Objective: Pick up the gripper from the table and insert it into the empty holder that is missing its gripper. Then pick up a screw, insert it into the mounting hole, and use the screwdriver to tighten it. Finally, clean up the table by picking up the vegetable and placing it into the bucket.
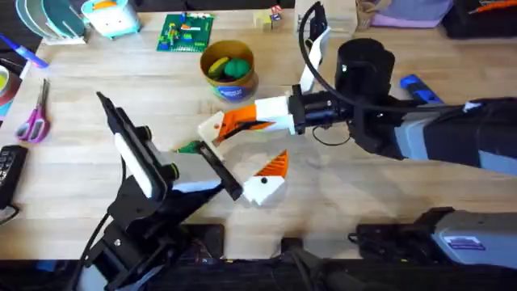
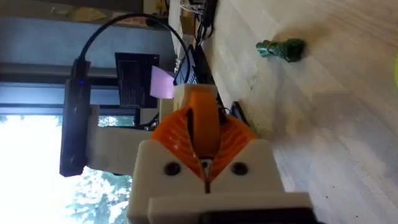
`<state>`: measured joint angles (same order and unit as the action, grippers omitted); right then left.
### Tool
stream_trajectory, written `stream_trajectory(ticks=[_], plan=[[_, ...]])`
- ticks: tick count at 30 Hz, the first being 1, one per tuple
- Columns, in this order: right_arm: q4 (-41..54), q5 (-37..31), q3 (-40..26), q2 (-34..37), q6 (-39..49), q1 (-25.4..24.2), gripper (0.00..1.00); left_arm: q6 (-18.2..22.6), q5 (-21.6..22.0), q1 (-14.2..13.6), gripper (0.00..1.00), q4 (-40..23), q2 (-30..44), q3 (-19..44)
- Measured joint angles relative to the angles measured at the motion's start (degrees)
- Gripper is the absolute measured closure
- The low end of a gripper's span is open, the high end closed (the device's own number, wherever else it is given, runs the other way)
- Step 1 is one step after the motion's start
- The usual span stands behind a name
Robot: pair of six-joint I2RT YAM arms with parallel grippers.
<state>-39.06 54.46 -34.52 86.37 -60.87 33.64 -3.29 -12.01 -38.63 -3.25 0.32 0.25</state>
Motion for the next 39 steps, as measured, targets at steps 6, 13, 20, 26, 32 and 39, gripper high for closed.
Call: stream_trajectory(ticks=[6, 13, 20, 26, 32, 39], plan=[[0.0, 0.3, 0.0, 0.0, 1.4, 1.2, 0.994, 0.1, -2.2, 0.0, 0.008, 0.2, 0.0, 0.0], [0.0, 0.2, 0.0, 0.0, 2.2, 1.3, 0.994, 0.1, -2.6, 0.0, 0.008, 0.2, 0.0, 0.0], [1.1, -0.4, -1.3, 0.5, 4.1, 1.9, 0.994, 0.2, -2.2, 0.0, 0.008, 0.3, 0.0, 0.0], [2.4, 0.1, -4.5, 3.2, 6.6, 2.4, 0.994, 0.2, -0.3, 0.4, 0.008, 0.3, 0.0, 0.0], [2.4, 1.3, -5.9, 5.0, 7.4, 2.4, 0.994, 0.2, 0.8, 0.5, 0.008, 0.1, 0.0, 0.0], [2.4, 1.3, -5.9, 5.0, 8.3, 2.4, 0.994, 0.2, 1.1, 0.5, 0.008, 0.1, 0.0, 0.0]])
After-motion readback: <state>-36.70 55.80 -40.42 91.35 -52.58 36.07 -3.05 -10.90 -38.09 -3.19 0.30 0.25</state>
